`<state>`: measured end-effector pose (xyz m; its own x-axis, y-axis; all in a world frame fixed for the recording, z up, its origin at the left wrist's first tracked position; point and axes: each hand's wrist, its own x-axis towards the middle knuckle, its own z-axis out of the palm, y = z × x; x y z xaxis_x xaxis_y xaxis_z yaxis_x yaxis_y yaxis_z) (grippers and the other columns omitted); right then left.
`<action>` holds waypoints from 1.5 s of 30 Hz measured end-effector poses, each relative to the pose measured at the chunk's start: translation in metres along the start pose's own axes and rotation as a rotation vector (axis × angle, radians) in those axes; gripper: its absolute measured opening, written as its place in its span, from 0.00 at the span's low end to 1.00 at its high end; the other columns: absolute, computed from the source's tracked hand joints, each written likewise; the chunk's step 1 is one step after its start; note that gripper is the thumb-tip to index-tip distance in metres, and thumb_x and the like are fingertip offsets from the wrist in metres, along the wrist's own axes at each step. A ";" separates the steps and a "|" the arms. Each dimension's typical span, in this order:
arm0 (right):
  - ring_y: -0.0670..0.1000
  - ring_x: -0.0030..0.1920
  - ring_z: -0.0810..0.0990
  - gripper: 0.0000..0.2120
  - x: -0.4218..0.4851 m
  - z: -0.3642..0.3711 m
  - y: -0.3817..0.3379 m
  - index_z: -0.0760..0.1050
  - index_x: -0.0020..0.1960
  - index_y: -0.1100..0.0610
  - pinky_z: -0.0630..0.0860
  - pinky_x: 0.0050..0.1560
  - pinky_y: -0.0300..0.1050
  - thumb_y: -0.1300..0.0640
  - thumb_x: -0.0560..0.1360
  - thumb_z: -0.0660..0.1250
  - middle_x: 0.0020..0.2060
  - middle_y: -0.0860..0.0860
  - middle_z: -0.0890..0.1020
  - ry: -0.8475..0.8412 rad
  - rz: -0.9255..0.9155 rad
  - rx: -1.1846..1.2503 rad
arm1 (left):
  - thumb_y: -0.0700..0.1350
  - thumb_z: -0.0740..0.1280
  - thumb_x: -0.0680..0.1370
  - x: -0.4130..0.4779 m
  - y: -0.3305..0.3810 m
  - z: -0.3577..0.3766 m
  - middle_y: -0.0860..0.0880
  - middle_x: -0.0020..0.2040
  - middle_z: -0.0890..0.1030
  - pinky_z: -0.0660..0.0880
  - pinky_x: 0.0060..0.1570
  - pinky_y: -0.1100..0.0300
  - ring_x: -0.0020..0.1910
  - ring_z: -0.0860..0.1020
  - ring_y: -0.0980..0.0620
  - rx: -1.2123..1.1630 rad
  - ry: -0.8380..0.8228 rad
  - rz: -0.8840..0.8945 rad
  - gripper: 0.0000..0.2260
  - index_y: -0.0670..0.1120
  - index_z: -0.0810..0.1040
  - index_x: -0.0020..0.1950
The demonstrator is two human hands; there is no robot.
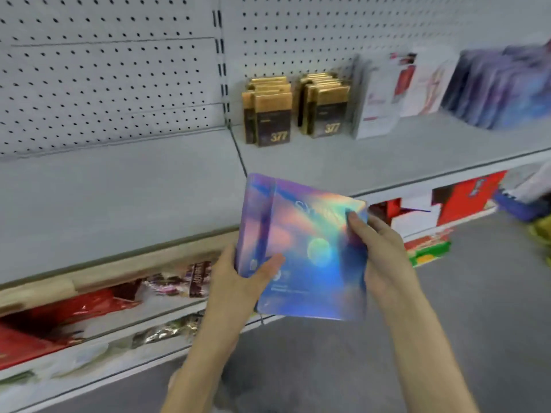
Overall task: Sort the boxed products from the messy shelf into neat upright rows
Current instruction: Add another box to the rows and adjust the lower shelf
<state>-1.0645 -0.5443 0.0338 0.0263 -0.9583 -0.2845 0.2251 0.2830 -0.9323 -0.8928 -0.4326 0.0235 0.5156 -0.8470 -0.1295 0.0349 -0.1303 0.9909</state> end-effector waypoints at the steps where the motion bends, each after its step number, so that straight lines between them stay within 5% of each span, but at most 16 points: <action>1: 0.53 0.43 0.80 0.09 0.000 -0.024 -0.007 0.80 0.52 0.62 0.76 0.47 0.48 0.58 0.75 0.69 0.46 0.57 0.83 0.043 0.002 -0.006 | 0.45 0.78 0.68 -0.009 0.000 0.025 0.53 0.37 0.83 0.73 0.32 0.68 0.33 0.78 0.60 -0.013 -0.029 -0.022 0.11 0.49 0.79 0.46; 5: 0.57 0.48 0.81 0.09 0.002 -0.103 -0.032 0.79 0.53 0.61 0.77 0.52 0.55 0.58 0.75 0.70 0.52 0.61 0.83 0.130 -0.043 -0.047 | 0.46 0.77 0.68 -0.027 0.006 0.101 0.43 0.39 0.82 0.75 0.34 0.49 0.35 0.77 0.49 -0.017 -0.082 -0.049 0.10 0.49 0.80 0.45; 9: 0.58 0.54 0.82 0.13 0.012 -0.154 -0.049 0.78 0.59 0.56 0.78 0.55 0.58 0.56 0.76 0.70 0.54 0.58 0.83 0.080 -0.115 -0.189 | 0.45 0.75 0.70 -0.013 0.015 0.162 0.51 0.36 0.82 0.72 0.23 0.57 0.32 0.79 0.49 -0.075 -0.101 -0.040 0.07 0.50 0.80 0.45; 13: 0.48 0.42 0.84 0.11 0.036 -0.208 -0.061 0.78 0.57 0.54 0.80 0.39 0.42 0.56 0.75 0.70 0.47 0.54 0.85 0.025 -0.087 -0.260 | 0.45 0.73 0.72 0.023 0.025 0.233 0.55 0.37 0.84 0.74 0.28 0.65 0.34 0.81 0.56 -0.149 -0.103 -0.054 0.05 0.49 0.80 0.46; 21: 0.49 0.49 0.83 0.21 0.164 -0.326 -0.148 0.80 0.54 0.55 0.77 0.44 0.41 0.49 0.64 0.75 0.50 0.50 0.86 0.093 -0.114 -0.191 | 0.48 0.75 0.66 0.100 0.040 0.429 0.46 0.46 0.85 0.78 0.46 0.47 0.45 0.83 0.43 -0.241 -0.198 -0.005 0.14 0.48 0.81 0.50; 28: 0.48 0.45 0.83 0.14 0.259 -0.408 -0.211 0.80 0.53 0.51 0.78 0.43 0.41 0.50 0.70 0.75 0.48 0.52 0.86 0.104 -0.097 -0.274 | 0.44 0.73 0.72 0.142 0.059 0.568 0.50 0.37 0.83 0.78 0.33 0.61 0.34 0.80 0.53 -0.192 -0.268 0.001 0.04 0.46 0.80 0.45; 32: 0.56 0.51 0.82 0.13 0.321 -0.467 -0.238 0.81 0.53 0.50 0.74 0.53 0.54 0.48 0.69 0.74 0.52 0.57 0.84 0.042 -0.101 -0.233 | 0.53 0.67 0.75 0.172 0.052 0.624 0.46 0.45 0.85 0.78 0.43 0.50 0.43 0.82 0.47 -0.185 -0.181 -0.031 0.12 0.45 0.81 0.49; 35: 0.54 0.50 0.83 0.10 0.390 -0.523 -0.260 0.81 0.52 0.51 0.75 0.52 0.52 0.54 0.72 0.74 0.52 0.56 0.84 0.025 -0.146 -0.263 | 0.48 0.66 0.78 0.201 0.045 0.668 0.53 0.41 0.86 0.78 0.37 0.63 0.38 0.82 0.58 -0.177 -0.058 0.005 0.07 0.47 0.82 0.48; 37: 0.53 0.49 0.83 0.07 0.445 -0.560 -0.272 0.81 0.52 0.53 0.77 0.50 0.48 0.59 0.74 0.70 0.52 0.57 0.85 0.029 -0.165 -0.225 | 0.47 0.67 0.78 0.221 0.038 0.703 0.59 0.39 0.85 0.77 0.36 0.64 0.36 0.81 0.62 -0.156 0.011 0.051 0.04 0.49 0.80 0.47; 41: 0.55 0.45 0.82 0.09 0.555 -0.625 -0.292 0.76 0.52 0.57 0.76 0.48 0.50 0.62 0.73 0.70 0.48 0.59 0.84 0.046 -0.207 -0.234 | 0.49 0.68 0.78 0.248 0.023 0.782 0.59 0.39 0.82 0.72 0.42 0.60 0.40 0.79 0.59 -0.109 0.158 0.074 0.03 0.51 0.78 0.46; 45: 0.48 0.45 0.82 0.09 0.626 -0.676 -0.302 0.75 0.50 0.52 0.78 0.46 0.41 0.64 0.75 0.69 0.49 0.56 0.83 0.048 -0.219 -0.256 | 0.54 0.71 0.73 0.261 0.018 0.845 0.53 0.39 0.82 0.74 0.39 0.58 0.38 0.78 0.54 -0.151 0.239 0.061 0.10 0.47 0.79 0.45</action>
<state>-1.7739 -1.2030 -0.0138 -0.0432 -0.9962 -0.0756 -0.0320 0.0770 -0.9965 -1.4810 -1.0911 -0.0241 0.7072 -0.7030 -0.0751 0.1153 0.0099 0.9933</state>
